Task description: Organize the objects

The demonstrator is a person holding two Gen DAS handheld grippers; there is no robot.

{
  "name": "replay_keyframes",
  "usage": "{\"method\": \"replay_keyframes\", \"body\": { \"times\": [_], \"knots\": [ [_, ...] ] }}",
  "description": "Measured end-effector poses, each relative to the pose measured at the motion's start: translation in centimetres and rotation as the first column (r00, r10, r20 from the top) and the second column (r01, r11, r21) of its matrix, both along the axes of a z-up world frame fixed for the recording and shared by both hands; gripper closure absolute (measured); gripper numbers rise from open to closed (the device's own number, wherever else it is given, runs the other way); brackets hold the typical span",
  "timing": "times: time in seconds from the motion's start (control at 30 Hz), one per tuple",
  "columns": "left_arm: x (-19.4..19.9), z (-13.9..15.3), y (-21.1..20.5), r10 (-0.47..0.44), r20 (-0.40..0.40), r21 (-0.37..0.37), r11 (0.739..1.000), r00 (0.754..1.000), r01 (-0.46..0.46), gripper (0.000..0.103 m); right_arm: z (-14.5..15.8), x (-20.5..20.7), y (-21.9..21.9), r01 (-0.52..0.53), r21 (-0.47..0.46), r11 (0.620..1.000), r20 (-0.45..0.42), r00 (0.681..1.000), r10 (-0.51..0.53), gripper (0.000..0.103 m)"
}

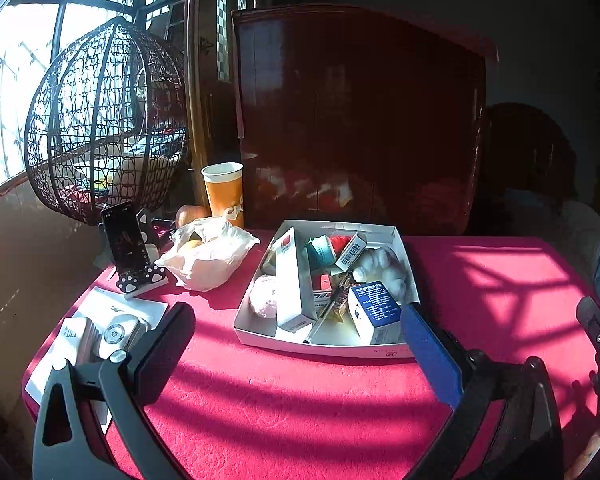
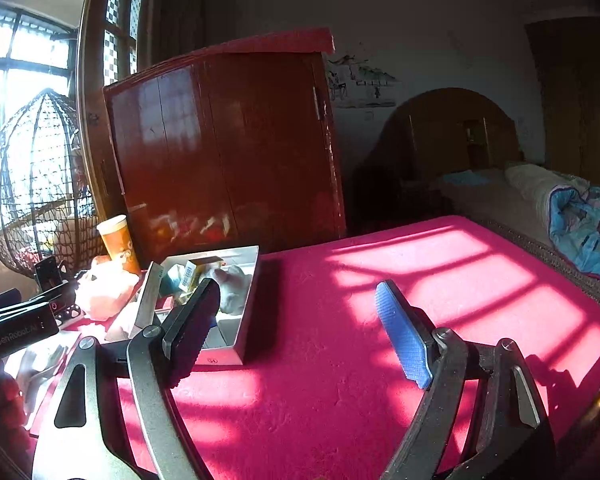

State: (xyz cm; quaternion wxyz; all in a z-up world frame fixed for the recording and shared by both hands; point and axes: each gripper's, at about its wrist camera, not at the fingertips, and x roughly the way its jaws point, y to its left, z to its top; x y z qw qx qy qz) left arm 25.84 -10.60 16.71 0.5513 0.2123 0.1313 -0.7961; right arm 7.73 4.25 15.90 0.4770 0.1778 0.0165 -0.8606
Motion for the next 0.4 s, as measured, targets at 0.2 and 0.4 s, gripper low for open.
{"method": "replay_keyframes", "body": {
  "times": [0.2, 0.4],
  "knots": [
    [0.01, -0.46, -0.1, -0.005, 0.006, 0.014, 1.0, 1.0, 0.005, 0.0, -0.25, -0.05, 0.06, 0.0, 0.007, 1.0, -0.004, 1.0, 0.0, 0.022],
    [-0.23, -0.92, -0.11, -0.02, 0.015, 0.024, 1.0, 1.0, 0.02, 0.0, -0.63, -0.1, -0.07, -0.002, 0.019, 1.0, 0.005, 1.0, 0.002, 0.022]
  ]
}}
